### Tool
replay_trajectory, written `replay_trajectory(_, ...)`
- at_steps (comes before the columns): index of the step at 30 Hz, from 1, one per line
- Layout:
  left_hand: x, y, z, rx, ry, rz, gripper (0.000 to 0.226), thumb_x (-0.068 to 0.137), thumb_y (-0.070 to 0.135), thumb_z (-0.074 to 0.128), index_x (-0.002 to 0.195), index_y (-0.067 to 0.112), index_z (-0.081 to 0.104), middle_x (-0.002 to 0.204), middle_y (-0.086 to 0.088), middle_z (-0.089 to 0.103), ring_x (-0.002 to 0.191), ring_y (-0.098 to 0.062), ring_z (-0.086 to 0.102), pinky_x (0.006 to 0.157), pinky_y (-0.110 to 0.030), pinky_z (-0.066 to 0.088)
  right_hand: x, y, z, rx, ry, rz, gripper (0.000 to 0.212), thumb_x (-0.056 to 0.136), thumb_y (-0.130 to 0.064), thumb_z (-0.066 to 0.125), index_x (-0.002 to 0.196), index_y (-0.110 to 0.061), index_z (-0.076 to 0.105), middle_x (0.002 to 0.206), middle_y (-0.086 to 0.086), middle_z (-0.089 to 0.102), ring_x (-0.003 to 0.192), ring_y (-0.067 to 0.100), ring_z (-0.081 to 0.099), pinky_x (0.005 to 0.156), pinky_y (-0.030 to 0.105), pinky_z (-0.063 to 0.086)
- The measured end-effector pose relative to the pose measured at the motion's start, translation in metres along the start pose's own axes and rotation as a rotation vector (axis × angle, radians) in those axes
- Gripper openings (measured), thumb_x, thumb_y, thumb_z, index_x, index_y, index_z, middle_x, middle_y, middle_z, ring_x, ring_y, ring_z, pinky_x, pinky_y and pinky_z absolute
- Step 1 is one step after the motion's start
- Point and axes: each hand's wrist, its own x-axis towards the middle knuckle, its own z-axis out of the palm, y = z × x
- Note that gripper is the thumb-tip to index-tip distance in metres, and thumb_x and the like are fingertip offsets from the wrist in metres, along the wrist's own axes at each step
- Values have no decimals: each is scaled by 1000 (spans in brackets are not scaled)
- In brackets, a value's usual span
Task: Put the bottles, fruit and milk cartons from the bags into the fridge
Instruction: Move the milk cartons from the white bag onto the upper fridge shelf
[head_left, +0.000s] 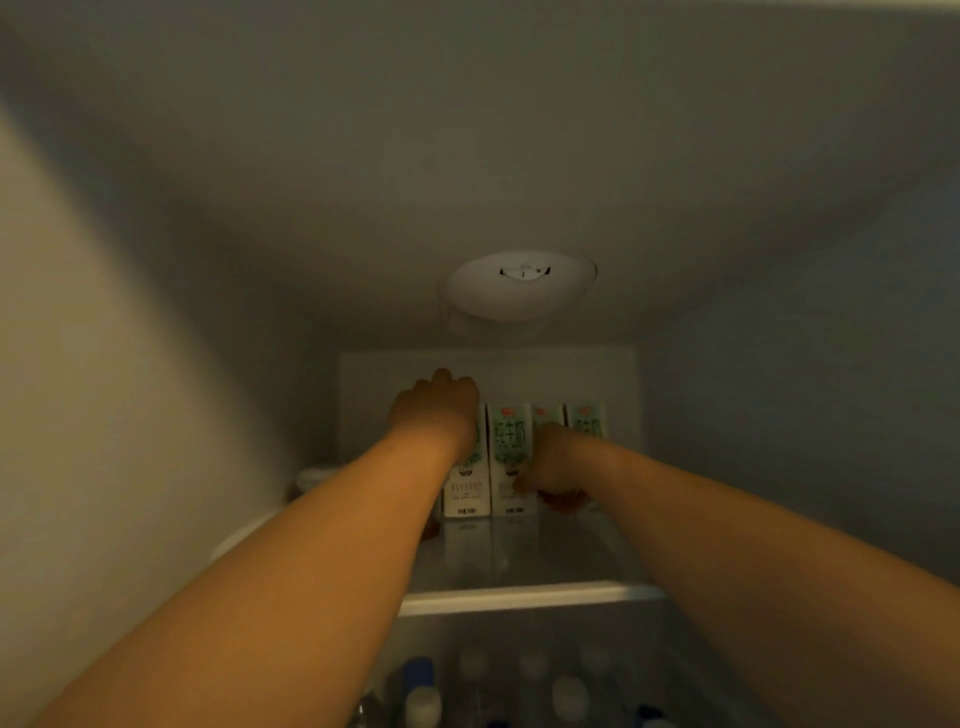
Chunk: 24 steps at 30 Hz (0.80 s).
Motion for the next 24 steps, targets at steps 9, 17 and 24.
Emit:
replay_trajectory(9, -48, 7, -1, -15, 267, 6, 68, 99, 48, 44, 158, 26, 18, 167, -8, 11, 153, -34, 4, 123, -53, 6, -46, 8, 0, 99, 374, -107, 58, 86, -37, 61, 137, -15, 43, 135, 16, 52, 119, 37, 54, 98, 38, 49)
replay_trajectory(17, -129, 11, -1, -122, 358, 61, 68, 96, 55, 45, 156, 29, 24, 166, -7, 16, 152, -34, 8, 121, -54, 14, -138, 29, 16, -174, 497, -244, 63, 98, -45, 43, 153, -26, 19, 156, 10, 30, 140, 36, 29, 110, 54, 34)
replay_trajectory(24, -221, 15, 18, -168, 252, -34, 62, 102, 53, 32, 158, 29, 18, 167, -4, 15, 153, -28, 9, 124, -50, 12, -216, 51, 50, -351, 399, -220, 64, 101, -60, 18, 157, -30, 11, 166, 4, 9, 152, 30, 5, 119, 58, 4)
